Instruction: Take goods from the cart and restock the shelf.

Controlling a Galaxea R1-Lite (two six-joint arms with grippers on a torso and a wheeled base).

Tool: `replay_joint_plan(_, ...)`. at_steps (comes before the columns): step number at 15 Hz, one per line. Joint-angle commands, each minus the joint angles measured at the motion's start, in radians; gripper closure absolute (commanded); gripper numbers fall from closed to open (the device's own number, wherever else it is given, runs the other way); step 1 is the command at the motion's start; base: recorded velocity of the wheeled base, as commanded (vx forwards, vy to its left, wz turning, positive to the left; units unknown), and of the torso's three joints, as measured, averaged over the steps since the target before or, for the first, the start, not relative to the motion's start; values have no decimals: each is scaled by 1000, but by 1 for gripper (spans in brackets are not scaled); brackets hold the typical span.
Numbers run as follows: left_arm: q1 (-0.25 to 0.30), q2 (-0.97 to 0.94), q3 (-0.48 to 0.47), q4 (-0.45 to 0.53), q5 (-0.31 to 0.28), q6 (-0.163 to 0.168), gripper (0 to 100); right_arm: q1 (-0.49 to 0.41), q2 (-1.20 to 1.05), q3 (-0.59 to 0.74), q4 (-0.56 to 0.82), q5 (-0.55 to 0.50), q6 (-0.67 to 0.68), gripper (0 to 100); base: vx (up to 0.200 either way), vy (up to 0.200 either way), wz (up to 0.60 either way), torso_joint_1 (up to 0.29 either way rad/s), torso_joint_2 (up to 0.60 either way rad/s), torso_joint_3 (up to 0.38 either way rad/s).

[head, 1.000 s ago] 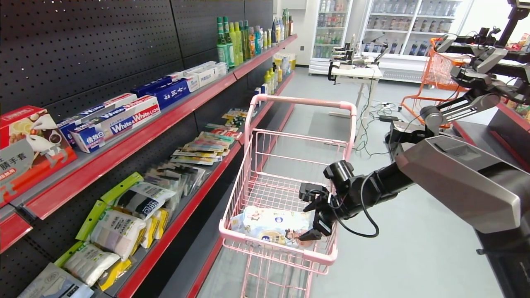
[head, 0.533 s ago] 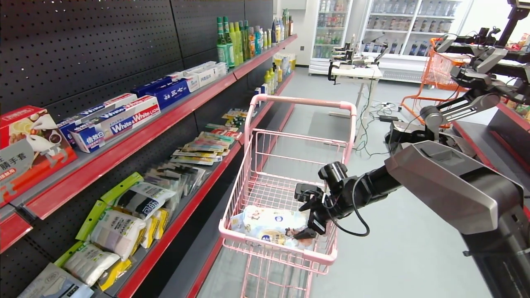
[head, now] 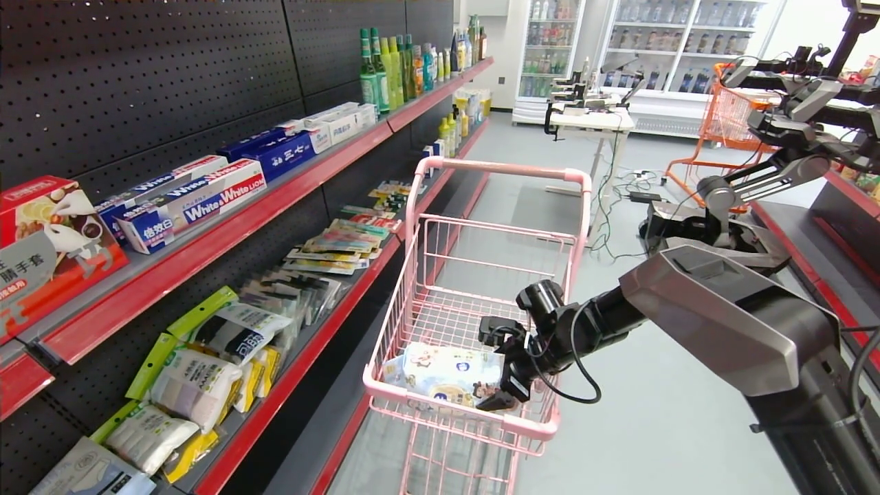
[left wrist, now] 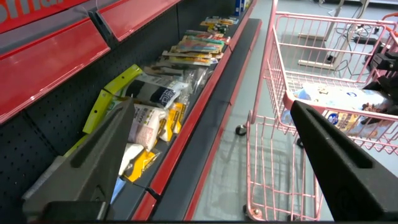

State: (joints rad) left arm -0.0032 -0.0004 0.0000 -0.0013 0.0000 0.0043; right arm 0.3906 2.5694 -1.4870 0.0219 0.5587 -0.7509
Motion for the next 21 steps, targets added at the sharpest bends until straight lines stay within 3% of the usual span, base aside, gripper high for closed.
replay_joint_plan(1,0,0,0,0,0,0,0,-1,20,-9,1,3,-2,0,0,0,0,0,0,0)
replay_joint_plan(21,0,0,0,0,0,0,0,5,18,-19,-33,-8,-25,0,0,0,0,-17,40,23)
